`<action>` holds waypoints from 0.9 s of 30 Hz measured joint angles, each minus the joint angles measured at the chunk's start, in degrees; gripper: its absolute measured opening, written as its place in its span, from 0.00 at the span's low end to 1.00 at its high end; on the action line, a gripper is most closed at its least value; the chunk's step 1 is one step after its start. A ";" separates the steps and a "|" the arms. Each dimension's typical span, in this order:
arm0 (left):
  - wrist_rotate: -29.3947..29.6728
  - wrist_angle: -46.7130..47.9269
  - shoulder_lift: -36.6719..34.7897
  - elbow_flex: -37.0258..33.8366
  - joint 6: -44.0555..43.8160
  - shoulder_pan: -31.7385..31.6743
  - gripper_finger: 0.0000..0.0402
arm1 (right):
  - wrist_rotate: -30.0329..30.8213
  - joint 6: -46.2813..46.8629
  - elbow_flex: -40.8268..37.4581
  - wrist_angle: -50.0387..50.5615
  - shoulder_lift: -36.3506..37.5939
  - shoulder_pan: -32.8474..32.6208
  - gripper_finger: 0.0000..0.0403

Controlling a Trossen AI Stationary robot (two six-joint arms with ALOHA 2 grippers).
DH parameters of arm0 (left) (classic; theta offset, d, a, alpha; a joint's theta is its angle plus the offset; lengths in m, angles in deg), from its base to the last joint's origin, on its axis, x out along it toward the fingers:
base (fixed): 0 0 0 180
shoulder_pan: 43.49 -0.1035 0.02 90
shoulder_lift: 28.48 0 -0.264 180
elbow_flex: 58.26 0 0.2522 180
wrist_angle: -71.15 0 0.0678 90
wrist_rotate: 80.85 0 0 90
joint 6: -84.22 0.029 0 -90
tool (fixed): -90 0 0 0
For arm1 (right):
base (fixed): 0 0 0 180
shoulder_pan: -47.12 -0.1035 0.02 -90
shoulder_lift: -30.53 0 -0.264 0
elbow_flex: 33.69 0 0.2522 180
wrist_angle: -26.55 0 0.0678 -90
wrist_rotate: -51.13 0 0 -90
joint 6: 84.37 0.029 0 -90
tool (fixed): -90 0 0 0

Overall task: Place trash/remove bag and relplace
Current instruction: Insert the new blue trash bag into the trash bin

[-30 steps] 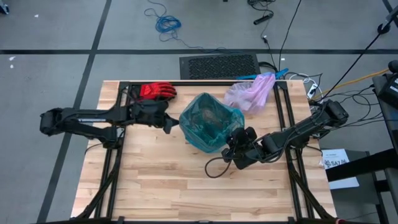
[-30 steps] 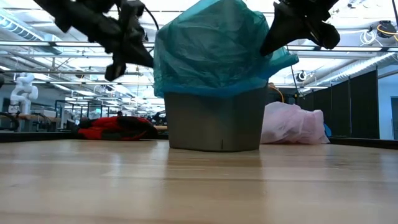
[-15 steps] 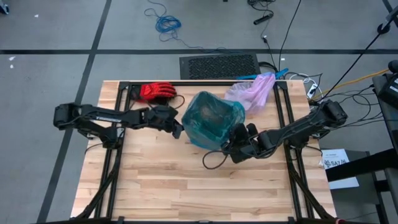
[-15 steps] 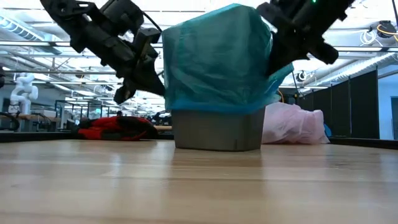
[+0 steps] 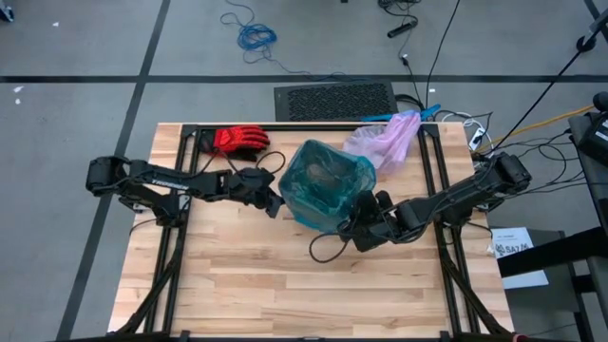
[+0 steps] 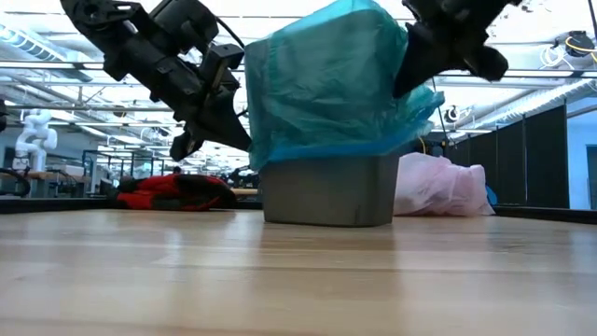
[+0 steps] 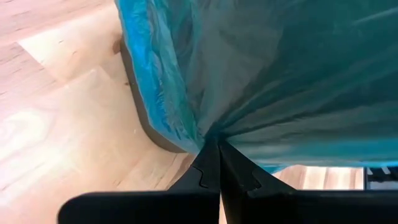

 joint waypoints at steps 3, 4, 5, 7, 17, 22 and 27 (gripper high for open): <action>0.14 0.00 0.00 0.00 -0.24 -0.01 0.00 | -0.85 1.31 3.52 5.44 0.00 -0.72 0.00; 0.11 -0.01 0.00 0.00 -0.24 -0.01 0.00 | -1.44 1.95 4.82 8.12 0.04 -1.10 0.00; 0.11 0.00 0.00 0.00 -0.24 -0.01 0.00 | -1.62 2.85 6.03 11.37 0.07 -1.45 0.00; 0.09 0.14 0.00 0.00 -0.09 0.01 0.00 | -1.79 5.60 7.89 18.65 0.07 -1.92 0.00; 0.08 -0.96 0.00 -1.23 1.69 -0.14 0.00 | 1.21 9.97 8.93 20.74 0.09 -2.80 0.00; -0.99 -1.87 0.00 -1.64 1.42 -0.76 0.00 | 2.07 -2.93 8.90 9.38 0.09 -7.89 0.00; -1.77 -4.85 0.41 -1.64 1.32 -1.71 0.00 | 6.46 -7.01 8.88 10.31 0.07 -9.38 0.00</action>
